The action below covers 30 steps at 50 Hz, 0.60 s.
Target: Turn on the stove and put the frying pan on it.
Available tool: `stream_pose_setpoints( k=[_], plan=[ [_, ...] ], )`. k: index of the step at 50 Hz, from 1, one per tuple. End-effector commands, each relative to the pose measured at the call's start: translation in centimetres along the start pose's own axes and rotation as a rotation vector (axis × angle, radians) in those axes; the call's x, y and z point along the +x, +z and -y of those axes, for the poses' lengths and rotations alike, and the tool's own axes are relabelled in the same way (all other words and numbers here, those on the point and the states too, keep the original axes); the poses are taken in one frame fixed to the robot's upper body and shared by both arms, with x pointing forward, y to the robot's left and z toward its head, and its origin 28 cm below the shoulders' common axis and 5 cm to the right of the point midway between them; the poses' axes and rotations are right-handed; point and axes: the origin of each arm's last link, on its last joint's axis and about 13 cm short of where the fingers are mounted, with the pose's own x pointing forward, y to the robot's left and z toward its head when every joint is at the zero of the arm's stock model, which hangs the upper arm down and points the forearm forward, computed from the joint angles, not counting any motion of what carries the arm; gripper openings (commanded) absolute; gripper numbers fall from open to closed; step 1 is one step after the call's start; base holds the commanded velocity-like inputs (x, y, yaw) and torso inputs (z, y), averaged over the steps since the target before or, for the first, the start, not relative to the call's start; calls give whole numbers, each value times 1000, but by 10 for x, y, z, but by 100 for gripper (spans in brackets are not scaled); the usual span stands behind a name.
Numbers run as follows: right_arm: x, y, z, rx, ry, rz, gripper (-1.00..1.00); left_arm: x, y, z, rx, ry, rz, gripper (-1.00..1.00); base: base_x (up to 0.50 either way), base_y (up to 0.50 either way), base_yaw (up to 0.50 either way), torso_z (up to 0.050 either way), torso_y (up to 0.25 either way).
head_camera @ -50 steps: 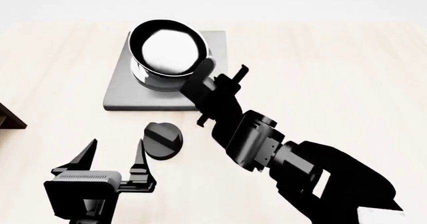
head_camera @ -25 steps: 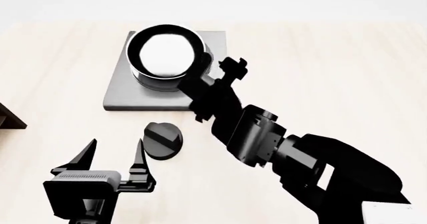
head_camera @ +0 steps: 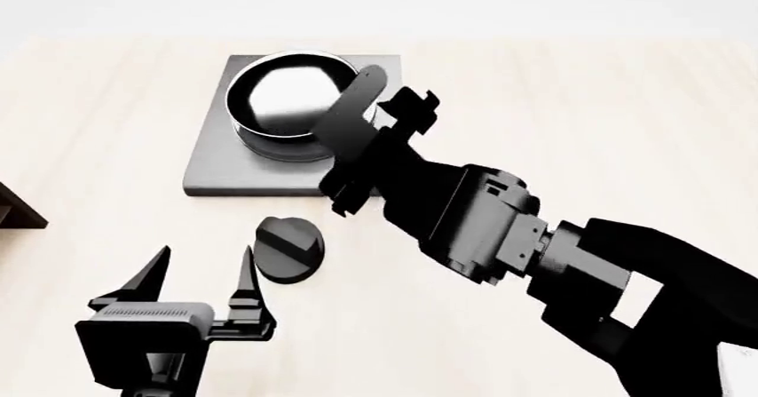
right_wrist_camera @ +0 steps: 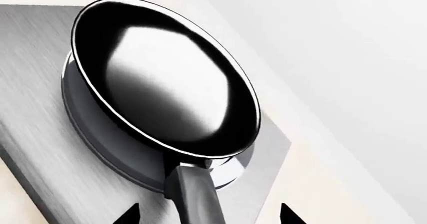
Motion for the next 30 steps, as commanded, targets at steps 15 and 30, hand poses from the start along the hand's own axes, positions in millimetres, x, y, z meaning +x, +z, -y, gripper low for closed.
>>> stream_pose_setpoints(
  k=[15, 30],
  plan=[
    [-87, 2, 34, 46, -145, 296, 100, -1, 4, 0, -5, 14, 13, 100, 0, 0, 0, 0, 0],
    [-151, -48, 33, 266, -378, 438, 100, 0, 20, -2, -3, 31, 101, 100, 0, 0, 0, 0, 0]
  ],
)
